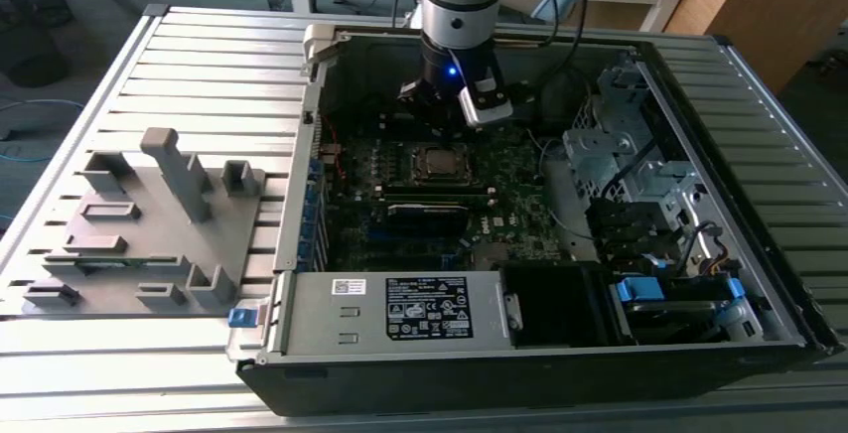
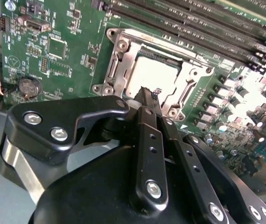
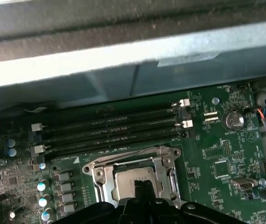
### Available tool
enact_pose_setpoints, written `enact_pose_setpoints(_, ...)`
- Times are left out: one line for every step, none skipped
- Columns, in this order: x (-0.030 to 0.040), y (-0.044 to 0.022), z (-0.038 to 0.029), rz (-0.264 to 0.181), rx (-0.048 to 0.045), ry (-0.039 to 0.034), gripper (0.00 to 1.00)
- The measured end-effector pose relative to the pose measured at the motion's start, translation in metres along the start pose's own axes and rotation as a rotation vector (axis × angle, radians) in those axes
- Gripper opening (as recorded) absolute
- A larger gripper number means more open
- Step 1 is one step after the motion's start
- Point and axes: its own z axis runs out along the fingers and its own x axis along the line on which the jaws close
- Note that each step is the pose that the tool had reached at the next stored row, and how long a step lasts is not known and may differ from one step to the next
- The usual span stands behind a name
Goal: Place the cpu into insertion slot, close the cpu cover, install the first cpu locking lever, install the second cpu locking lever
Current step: 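Install the first cpu locking lever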
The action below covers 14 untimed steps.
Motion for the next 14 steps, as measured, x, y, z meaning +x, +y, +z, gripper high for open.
enact_pose_setpoints(-0.0001, -0.0012, 0.0001, 0.0, 0.0001, -0.0003, 0.1)
enact_pose_setpoints(-0.0002, -0.0023, 0.0001, 0.0, 0.0004, -0.0004, 0.1)
enact_pose_setpoints(-0.0001, -0.0032, 0.0002, 0.0, 0.0004, -0.0006, 0.1)
enact_pose_setpoints(0.0, -0.0039, 0.0004, 0.0, 0.0003, -0.0008, 0.1)
enact_pose_setpoints(0.0, -0.0047, 0.0006, -0.001, 0.0003, -0.0009, 0.1)
enact_pose_setpoints(0.0001, -0.0055, 0.0007, -0.003, 0.0004, -0.0008, 0.1)
enact_pose_setpoints(0.0002, -0.0062, 0.001, -0.005, 0.0003, -0.0008, 0.1)
enact_pose_setpoints(0.0002, -0.0067, 0.0012, -0.008, 0.0002, -0.0007, 0.1)
enact_pose_setpoints(0.0003, -0.007, 0.0015, -0.012, 0.0003, -0.0006, 0.1)
enact_pose_setpoints(0.0004, -0.007, 0.0016, -0.015, 0.0007, -0.0005, 0.1)
enact_pose_setpoints(0.0004, -0.0071, 0.0017, -0.019, 0.0017, -0.0004, 0.1)
enact_pose_setpoints(0.0004, -0.0071, 0.0018, -0.022, 0.0036, -0.0007, 0.1)
enact_pose_setpoints(0.0005, -0.0071, 0.0019, -0.023, 0.0066, -0.0013, 0.1)
enact_pose_setpoints(0.0005, -0.0071, 0.0019, -0.024, 0.0088, -0.0017, 0.1)
